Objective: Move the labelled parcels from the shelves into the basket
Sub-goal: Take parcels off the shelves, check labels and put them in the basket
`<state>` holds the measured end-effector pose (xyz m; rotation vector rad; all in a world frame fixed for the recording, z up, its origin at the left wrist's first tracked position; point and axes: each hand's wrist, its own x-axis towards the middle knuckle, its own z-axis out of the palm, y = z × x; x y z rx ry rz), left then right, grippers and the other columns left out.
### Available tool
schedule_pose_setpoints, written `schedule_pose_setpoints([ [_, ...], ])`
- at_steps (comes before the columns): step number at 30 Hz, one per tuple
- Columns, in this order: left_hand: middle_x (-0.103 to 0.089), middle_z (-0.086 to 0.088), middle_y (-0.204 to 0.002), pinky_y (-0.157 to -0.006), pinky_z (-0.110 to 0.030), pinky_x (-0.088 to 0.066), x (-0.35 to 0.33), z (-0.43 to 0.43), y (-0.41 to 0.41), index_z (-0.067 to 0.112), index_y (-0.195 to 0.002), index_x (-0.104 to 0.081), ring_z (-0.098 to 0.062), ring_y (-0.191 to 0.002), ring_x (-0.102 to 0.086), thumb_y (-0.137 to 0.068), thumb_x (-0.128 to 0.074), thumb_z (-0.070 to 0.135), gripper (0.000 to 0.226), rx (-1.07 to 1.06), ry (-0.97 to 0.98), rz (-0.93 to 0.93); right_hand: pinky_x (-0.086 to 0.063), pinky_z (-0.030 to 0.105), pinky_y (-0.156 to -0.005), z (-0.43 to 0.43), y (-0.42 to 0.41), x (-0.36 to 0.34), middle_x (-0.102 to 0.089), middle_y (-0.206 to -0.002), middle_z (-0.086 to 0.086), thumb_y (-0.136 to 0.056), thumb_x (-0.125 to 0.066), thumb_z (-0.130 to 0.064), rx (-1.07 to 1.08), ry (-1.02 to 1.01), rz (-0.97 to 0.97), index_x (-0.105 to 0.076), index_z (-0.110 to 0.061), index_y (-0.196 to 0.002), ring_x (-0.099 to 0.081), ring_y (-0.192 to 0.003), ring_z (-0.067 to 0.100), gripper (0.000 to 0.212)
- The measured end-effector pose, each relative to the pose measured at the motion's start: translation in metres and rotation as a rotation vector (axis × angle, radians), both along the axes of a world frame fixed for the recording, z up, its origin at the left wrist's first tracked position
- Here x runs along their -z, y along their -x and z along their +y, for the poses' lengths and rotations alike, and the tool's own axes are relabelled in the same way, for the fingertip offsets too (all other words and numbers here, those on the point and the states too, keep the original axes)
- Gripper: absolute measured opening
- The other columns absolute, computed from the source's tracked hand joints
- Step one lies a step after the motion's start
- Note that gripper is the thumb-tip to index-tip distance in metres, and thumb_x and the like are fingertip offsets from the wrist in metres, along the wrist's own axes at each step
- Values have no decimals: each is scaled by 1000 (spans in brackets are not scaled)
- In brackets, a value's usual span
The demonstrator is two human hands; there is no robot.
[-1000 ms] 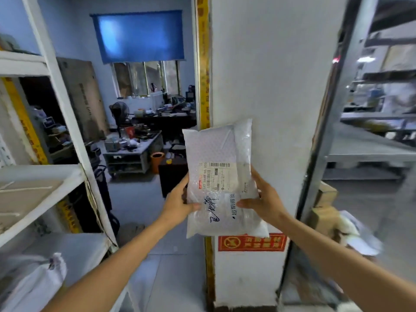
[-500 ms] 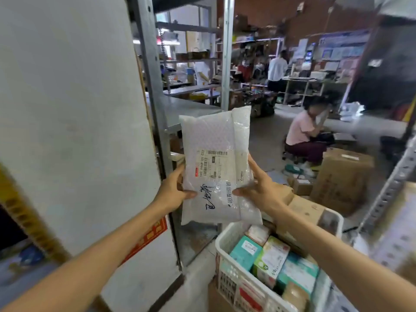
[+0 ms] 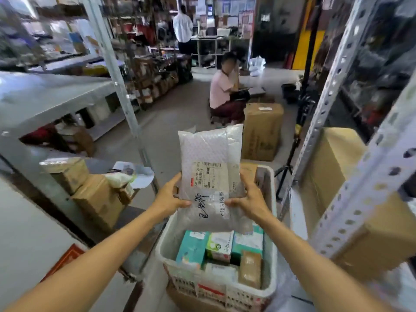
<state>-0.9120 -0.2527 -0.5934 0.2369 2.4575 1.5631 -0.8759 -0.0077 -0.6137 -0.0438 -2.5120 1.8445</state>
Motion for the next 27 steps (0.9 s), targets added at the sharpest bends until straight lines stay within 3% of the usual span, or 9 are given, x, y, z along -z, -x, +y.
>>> schedule_pose_setpoints([
  [3,-65,6,-122,-93,-43,-52,54,-7,6,33,-141,-41,-18,-111,-62,-62,-80,4,93,47,23,-133,-46,41,-104,-5,0,56,-57,-132,-9,-61,-84,-8,1,22,-104,-34,-33,-147,-56,-119,13,103],
  [6,-67,7,-118,-91,-46,-53,105,-12,3,40,-137,-43,-19,-107,-64,-60,-80,8,91,55,40,-274,-48,31,-99,-9,-7,103,-56,-132,-15,-60,-81,-10,-11,15,-214,-29,-40,-149,-56,-119,11,108],
  [10,-67,6,-115,-84,-25,-56,155,-10,6,26,-137,-46,-6,-99,-66,-66,-77,-7,84,54,49,-409,-48,26,-95,-16,-11,147,-57,-128,-11,-65,-79,-7,40,2,-347,-26,-42,-148,-55,-117,11,105],
  [12,-65,5,-118,-82,-22,-55,176,-11,12,20,-137,-46,-10,-103,-65,-68,-77,-8,81,55,39,-466,-46,20,-91,-20,-8,164,-55,-126,-12,-67,-78,-3,76,-16,-411,-24,-37,-150,-54,-116,12,105],
  [14,-65,5,-120,-85,-31,-56,192,-11,18,21,-137,-46,-18,-107,-64,-69,-79,-3,80,55,28,-507,-44,25,-95,-23,-5,178,-50,-129,-16,-68,-78,-3,100,-34,-458,-23,-39,-150,-50,-119,10,105],
  [17,-66,12,-108,-70,-22,-57,209,-5,22,33,-135,-41,-8,-94,-67,-74,-78,3,77,44,13,-557,-42,29,-97,-17,5,188,-47,-133,-17,-71,-76,-6,99,-76,-536,-27,-42,-149,-47,-121,9,98],
  [19,-67,8,-105,-66,-23,-56,217,0,23,37,-138,-35,-7,-89,-68,-76,-77,5,82,24,-6,-589,-43,38,-103,-10,15,193,-50,-138,-12,-71,-74,-2,102,-80,-547,-30,-41,-148,-49,-125,14,97],
  [22,-66,-1,-111,-74,-32,-58,228,2,30,33,-144,-31,-16,-96,-66,-77,-76,5,85,-19,-28,-635,-44,43,-104,-12,24,200,-50,-137,-11,-72,-71,2,141,-58,-561,-32,-41,-147,-49,-125,16,95],
  [27,-54,16,-123,-101,-35,-45,231,0,43,35,-138,-39,-9,-118,-51,-83,-69,7,69,-75,88,-452,-41,27,-100,-51,26,225,-43,-138,-14,-76,-68,8,259,51,-563,-30,-34,-149,-43,-124,8,93],
])
